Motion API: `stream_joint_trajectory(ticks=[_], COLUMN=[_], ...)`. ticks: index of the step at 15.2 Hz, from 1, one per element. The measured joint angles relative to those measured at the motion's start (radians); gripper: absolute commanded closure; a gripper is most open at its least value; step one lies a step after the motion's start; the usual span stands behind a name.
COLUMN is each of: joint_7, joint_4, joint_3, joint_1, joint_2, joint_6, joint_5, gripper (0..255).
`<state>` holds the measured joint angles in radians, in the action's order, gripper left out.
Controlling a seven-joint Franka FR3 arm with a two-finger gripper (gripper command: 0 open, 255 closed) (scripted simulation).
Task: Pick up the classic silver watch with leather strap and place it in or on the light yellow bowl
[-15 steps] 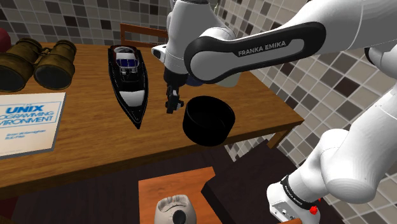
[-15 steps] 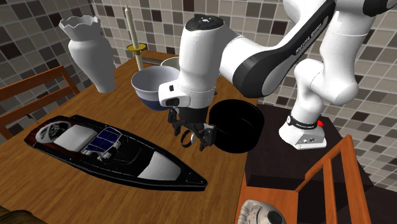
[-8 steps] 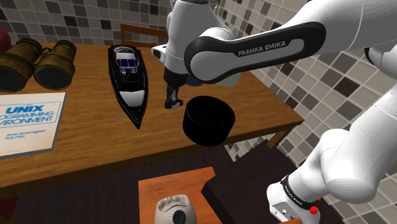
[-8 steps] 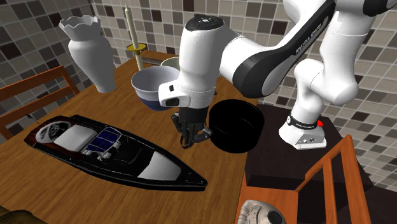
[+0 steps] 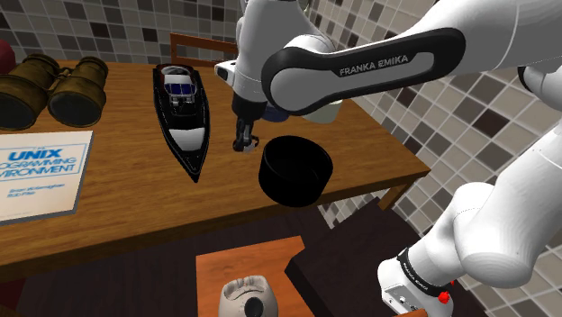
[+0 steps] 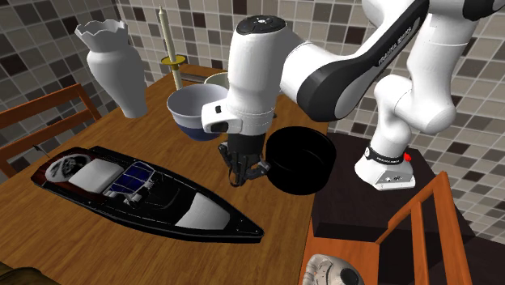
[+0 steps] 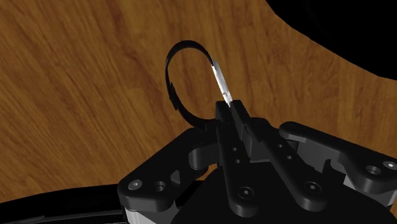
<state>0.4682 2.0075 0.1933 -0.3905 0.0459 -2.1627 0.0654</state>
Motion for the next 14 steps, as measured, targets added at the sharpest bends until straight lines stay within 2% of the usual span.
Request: stream_joint_trajectory(ticks=[14], joint_7=[0.015], joint_4=[-0.141], joint_3=[0.0], joint_1=[0.001], joint_2=[-0.039], joint_6=[0.178], joint_5=[-0.014], gripper=[255])
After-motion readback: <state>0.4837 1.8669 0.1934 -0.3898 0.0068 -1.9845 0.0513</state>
